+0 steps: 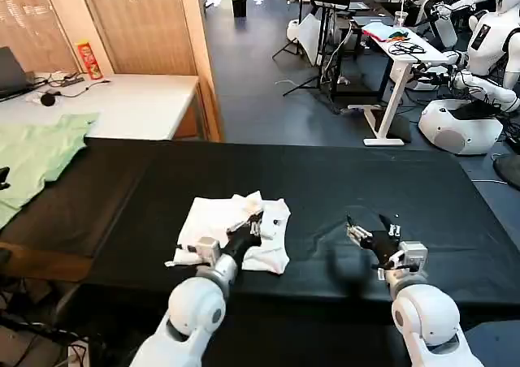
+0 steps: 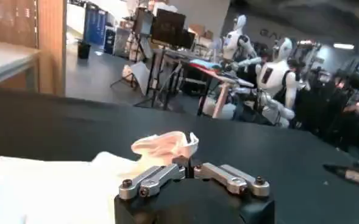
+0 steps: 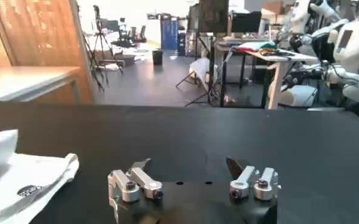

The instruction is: Fold and organize the clothes.

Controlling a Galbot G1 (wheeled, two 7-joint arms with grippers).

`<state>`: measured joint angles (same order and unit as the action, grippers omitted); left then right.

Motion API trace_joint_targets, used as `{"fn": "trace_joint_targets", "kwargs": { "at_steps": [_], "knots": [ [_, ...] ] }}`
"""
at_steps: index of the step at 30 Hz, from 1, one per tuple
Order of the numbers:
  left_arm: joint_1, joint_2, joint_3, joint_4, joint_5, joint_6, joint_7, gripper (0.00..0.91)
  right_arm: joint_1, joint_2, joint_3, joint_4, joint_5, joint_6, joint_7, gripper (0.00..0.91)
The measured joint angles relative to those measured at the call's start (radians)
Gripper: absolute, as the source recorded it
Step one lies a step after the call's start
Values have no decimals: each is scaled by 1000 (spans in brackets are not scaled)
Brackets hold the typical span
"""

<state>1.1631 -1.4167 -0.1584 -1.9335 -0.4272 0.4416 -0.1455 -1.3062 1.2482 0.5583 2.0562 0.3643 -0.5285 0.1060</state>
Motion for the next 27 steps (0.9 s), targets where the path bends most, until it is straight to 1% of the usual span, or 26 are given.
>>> {"fn": "trace_joint_targets", "kwargs": {
  "at_steps": [1, 6, 10, 14, 17, 22, 27],
  "knots": [
    [1, -5, 2, 8, 3, -2, 0, 878, 0, 0, 0, 1, 0, 0, -1, 878],
    [12, -27, 9, 41, 26, -25, 0, 878, 1, -12, -13, 1, 0, 19, -29, 878],
    [26, -51, 21, 64, 4, -52, 8, 878, 6, -22, -34, -10, 0, 38, -59, 878],
    [37, -82, 32, 54, -70, -69, 29, 878, 22, -25, -67, -21, 0, 42, -76, 878],
    [32, -86, 25, 30, -54, -80, 39, 878, 41, -28, -97, -32, 0, 40, -81, 878],
    [6, -24, -23, -27, 55, -105, 50, 878, 93, -26, -172, -62, -7, 38, -89, 878],
    [22, 89, -105, -34, 117, -134, 50, 878, 164, -6, -272, -105, -17, 28, -100, 878]
  ]
}}
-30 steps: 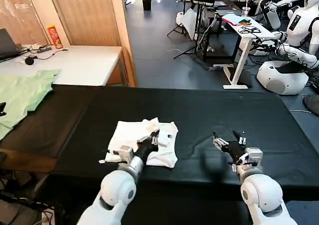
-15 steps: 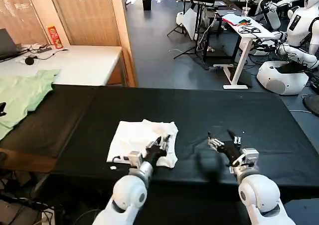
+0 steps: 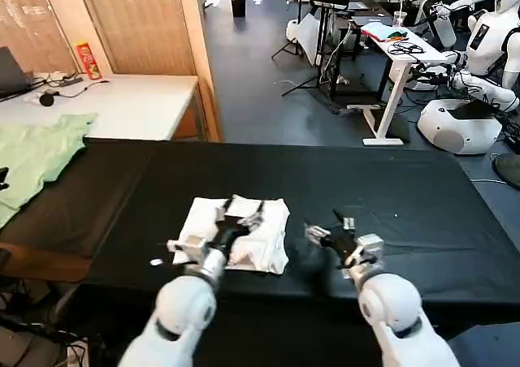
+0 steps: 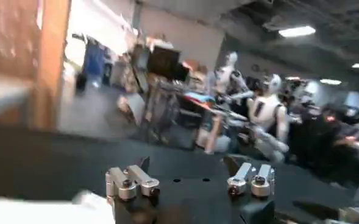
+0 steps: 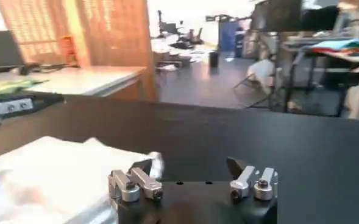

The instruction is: Fold and organize the clothes.

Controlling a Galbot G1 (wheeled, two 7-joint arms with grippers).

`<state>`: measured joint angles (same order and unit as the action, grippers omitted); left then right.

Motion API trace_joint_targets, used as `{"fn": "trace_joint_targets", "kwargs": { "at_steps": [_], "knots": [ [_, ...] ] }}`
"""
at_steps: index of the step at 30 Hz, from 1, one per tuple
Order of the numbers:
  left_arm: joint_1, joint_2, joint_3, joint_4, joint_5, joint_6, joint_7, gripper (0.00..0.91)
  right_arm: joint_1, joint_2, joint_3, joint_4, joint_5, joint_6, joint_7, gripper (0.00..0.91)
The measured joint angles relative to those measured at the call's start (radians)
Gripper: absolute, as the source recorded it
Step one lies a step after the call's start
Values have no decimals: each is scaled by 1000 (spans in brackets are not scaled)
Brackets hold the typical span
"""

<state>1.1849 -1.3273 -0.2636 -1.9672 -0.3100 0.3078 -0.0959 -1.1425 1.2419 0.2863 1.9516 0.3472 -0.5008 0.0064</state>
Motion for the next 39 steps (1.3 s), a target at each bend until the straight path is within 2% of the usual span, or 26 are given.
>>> {"fn": "trace_joint_targets", "kwargs": {
  "at_steps": [3, 15, 17, 18, 23, 26, 29, 31, 32, 34, 39],
  "knots": [
    [21, 35, -46, -2, 28, -13, 0, 878, 16, -2, -52, -10, -13, -10, -19, 878],
    [73, 38, -88, 17, 73, -28, -5, 878, -74, -42, -130, 62, 27, -32, 6, 878],
    [74, 38, -89, 19, 73, -28, -5, 878, -82, -36, -137, 62, 32, -34, 8, 819],
    [76, 39, -91, 19, 74, -29, -5, 878, -85, -34, -142, 63, 36, -37, 8, 731],
    [88, 41, -98, 20, 74, -34, -5, 878, -98, -20, -157, 63, 33, -39, 9, 605],
    [97, 41, -99, 21, 74, -37, -5, 878, -106, -15, -161, 64, 31, -39, 9, 478],
    [101, 39, -99, 23, 74, -40, -6, 878, -116, -14, -158, 67, 30, -40, 10, 400],
    [101, 37, -99, 24, 74, -41, -6, 878, -121, -15, -153, 67, 31, -40, 11, 312],
    [100, 36, -99, 26, 74, -41, -6, 878, -123, -15, -151, 67, 31, -40, 10, 176],
    [98, 35, -98, 29, 74, -41, -5, 878, -126, -15, -145, 69, 31, -38, 11, 78],
    [95, 33, -100, 37, 74, -45, -6, 878, -137, -25, -119, 89, 47, -41, 14, 59]
  ]
}}
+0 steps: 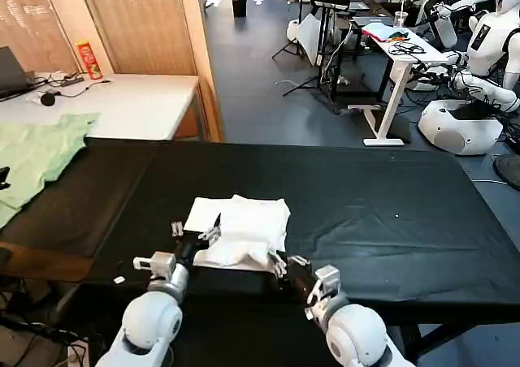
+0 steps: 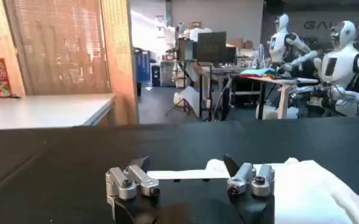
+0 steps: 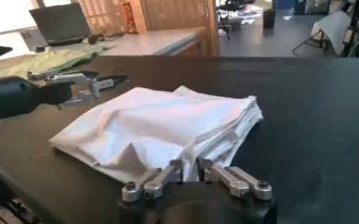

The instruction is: Fold and organize the clothes.

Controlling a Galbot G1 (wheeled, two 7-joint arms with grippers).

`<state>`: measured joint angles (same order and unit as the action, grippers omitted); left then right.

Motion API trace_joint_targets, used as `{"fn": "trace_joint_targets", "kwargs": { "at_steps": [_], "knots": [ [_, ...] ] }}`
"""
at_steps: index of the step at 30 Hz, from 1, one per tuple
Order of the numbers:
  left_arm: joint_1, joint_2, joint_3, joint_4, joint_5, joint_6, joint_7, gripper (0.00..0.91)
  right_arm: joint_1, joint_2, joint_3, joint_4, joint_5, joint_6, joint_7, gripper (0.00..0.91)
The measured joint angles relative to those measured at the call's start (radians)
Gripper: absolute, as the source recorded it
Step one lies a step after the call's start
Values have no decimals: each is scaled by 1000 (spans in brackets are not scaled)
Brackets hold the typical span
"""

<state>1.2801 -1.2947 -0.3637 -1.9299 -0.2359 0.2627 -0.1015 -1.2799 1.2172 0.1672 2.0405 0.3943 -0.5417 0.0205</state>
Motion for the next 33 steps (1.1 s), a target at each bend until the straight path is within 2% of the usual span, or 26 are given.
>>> {"fn": "trace_joint_targets", "kwargs": {
  "at_steps": [5, 6, 7, 11, 19, 23, 28, 33],
  "knots": [
    [-3, 4, -11, 10, -7, -5, 0, 878, -22, -26, 39, 38, 21, -36, 11, 49],
    [-5, 5, -13, 14, -10, -7, 1, 878, -28, -33, 44, 47, 22, -42, 5, 176],
    [-6, 5, -15, 17, -12, -9, 1, 878, -33, -37, 47, 53, 22, -50, 2, 878],
    [-19, 0, -21, 34, -46, -12, 2, 878, -55, -36, 51, 73, 17, -53, 9, 878],
    [-24, -24, -53, 74, -183, -19, -9, 878, -114, -26, 101, 126, 45, 58, 36, 878],
    [-25, -30, -76, 91, -286, -23, -19, 878, -150, -18, 128, 158, 49, 92, 31, 878],
    [-33, -25, -111, 109, -421, -3, -34, 878, -181, -5, 140, 195, 45, 97, 31, 878],
    [-29, -27, -122, 121, -474, 14, -36, 878, -183, -3, 142, 211, 44, 97, 33, 878]
  ]
}}
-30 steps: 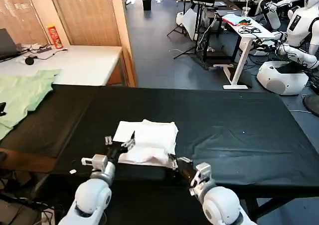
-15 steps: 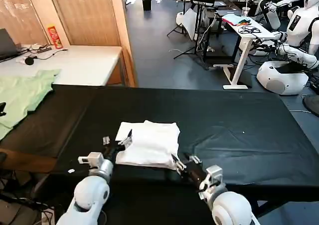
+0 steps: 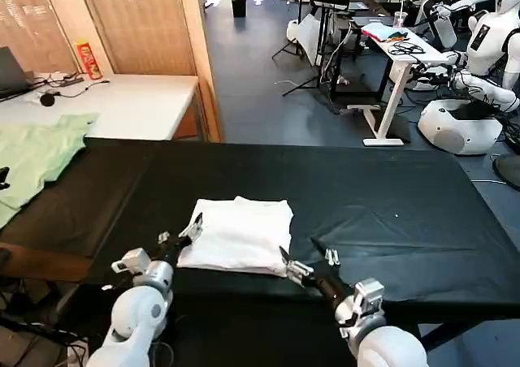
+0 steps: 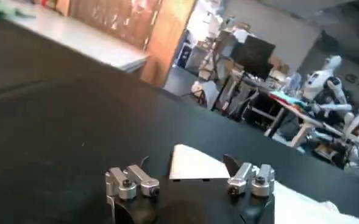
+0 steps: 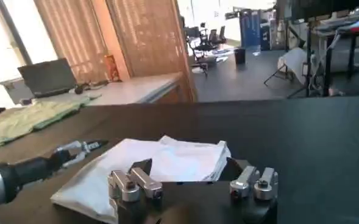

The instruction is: Fold and organize the clothes.

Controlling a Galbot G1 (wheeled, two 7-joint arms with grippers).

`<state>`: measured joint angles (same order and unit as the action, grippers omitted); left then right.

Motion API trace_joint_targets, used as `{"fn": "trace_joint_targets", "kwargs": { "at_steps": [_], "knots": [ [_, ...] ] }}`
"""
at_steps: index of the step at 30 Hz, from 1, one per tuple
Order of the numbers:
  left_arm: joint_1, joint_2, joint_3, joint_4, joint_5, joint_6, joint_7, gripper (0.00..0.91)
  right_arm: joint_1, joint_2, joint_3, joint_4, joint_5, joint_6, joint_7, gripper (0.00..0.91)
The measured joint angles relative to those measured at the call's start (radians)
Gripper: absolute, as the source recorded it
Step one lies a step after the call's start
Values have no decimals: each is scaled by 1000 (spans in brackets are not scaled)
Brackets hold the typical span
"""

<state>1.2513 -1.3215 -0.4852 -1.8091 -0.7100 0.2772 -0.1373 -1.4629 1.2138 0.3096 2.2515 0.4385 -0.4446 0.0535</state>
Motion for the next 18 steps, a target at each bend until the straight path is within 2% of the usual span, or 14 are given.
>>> {"fn": "trace_joint_targets", "kwargs": {
  "at_steps": [3, 4, 6, 7, 8, 9, 10, 11, 12, 18],
  "knots": [
    [8, 0, 1, 0, -10, 11, 0, 868, 0, 0, 3, 2, -1, 0, 1, 878],
    [10, 0, 2, 1, -15, 15, 0, 751, 0, 0, 3, 4, -1, 0, 1, 878],
    [10, -2, 2, 5, -28, 22, 0, 712, -2, 0, 4, 9, -1, 0, 1, 878],
    [9, -3, 2, 7, -35, 23, -1, 663, -2, 0, 4, 11, -1, 0, 1, 878],
    [7, -3, 1, 10, -44, 26, -3, 556, -2, 0, 5, 12, -1, 0, 1, 878],
    [7, -3, 1, 12, -55, 30, -4, 488, -2, 0, 5, 12, -1, 0, 1, 878],
    [7, -2, 0, 12, -66, 33, -6, 176, -1, 0, 6, 12, -1, 0, 1, 878],
    [6, -2, 1, 12, -75, 38, -9, 127, 0, 0, 7, 12, -1, 0, 1, 878],
    [6, -2, 0, 12, -79, 42, -9, 20, 1, 1, 7, 11, -1, 0, 1, 878],
    [2, -4, 1, 13, -88, 52, -14, 0, 10, 11, 3, 3, -7, 2, 2, 878]
  ]
}}
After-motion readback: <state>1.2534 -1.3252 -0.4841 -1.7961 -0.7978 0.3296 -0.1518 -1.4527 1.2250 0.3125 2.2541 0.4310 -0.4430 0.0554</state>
